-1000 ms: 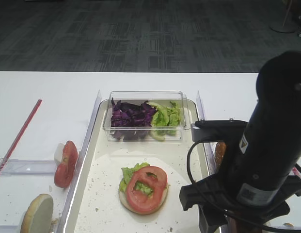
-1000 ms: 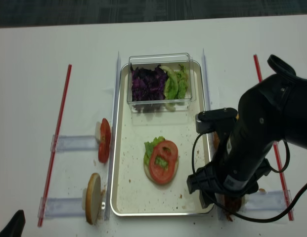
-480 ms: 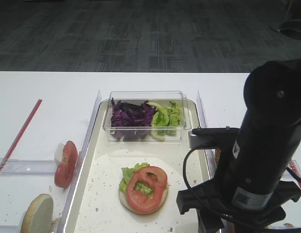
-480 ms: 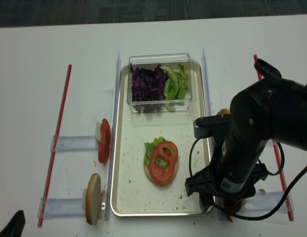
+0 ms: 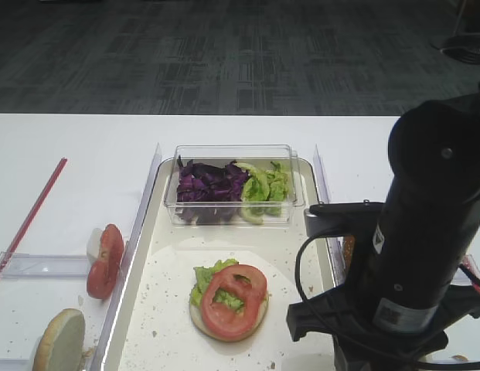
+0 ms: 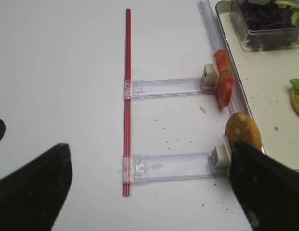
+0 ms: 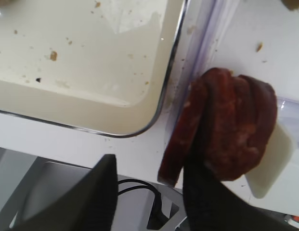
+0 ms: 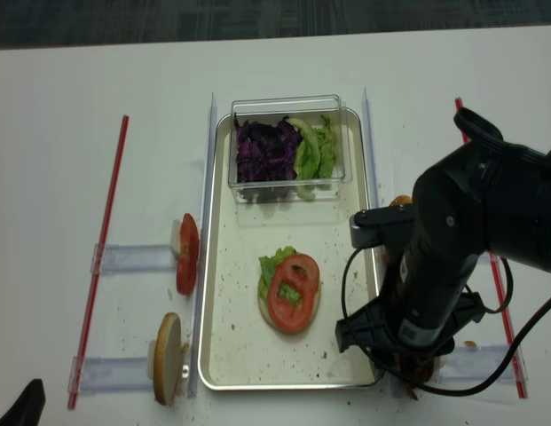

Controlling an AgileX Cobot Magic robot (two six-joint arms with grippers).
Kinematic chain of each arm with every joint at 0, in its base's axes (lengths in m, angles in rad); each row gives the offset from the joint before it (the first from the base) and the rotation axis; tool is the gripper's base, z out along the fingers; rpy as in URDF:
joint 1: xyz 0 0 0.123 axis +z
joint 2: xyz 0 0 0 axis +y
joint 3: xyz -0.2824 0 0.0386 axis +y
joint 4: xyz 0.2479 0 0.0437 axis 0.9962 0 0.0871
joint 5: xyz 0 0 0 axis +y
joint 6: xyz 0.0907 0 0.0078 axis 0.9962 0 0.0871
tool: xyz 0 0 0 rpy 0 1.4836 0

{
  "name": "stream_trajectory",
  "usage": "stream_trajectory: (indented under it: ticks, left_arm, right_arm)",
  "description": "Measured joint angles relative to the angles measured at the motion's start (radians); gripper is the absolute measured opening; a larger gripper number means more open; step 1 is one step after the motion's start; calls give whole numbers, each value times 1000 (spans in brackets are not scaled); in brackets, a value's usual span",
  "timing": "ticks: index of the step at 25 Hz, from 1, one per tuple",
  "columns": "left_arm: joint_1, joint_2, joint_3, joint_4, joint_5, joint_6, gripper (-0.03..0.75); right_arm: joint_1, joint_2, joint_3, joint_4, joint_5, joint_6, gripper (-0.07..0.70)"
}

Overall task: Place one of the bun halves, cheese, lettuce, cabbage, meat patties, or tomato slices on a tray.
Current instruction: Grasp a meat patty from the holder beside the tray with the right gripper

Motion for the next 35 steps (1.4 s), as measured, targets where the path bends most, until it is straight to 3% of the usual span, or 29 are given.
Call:
stream_trajectory:
  ticks: [3,10,16,27,35]
  left_arm:
    - [0,0,0,0,0,0,612]
    - [0,0,0,0,0,0,612]
    - [0,0,0,0,0,0,613]
    - [0,0,0,0,0,0,613]
    - [0,0,0,0,0,0,612]
  right_arm:
    - [0,0,0,-10,0,9,312]
    - [0,0,0,-53,0,63,277]
    - [0,0,0,-66,0,74,199]
    - [0,0,0,-78,2,75,123]
    - [0,0,0,-82,2,75,119]
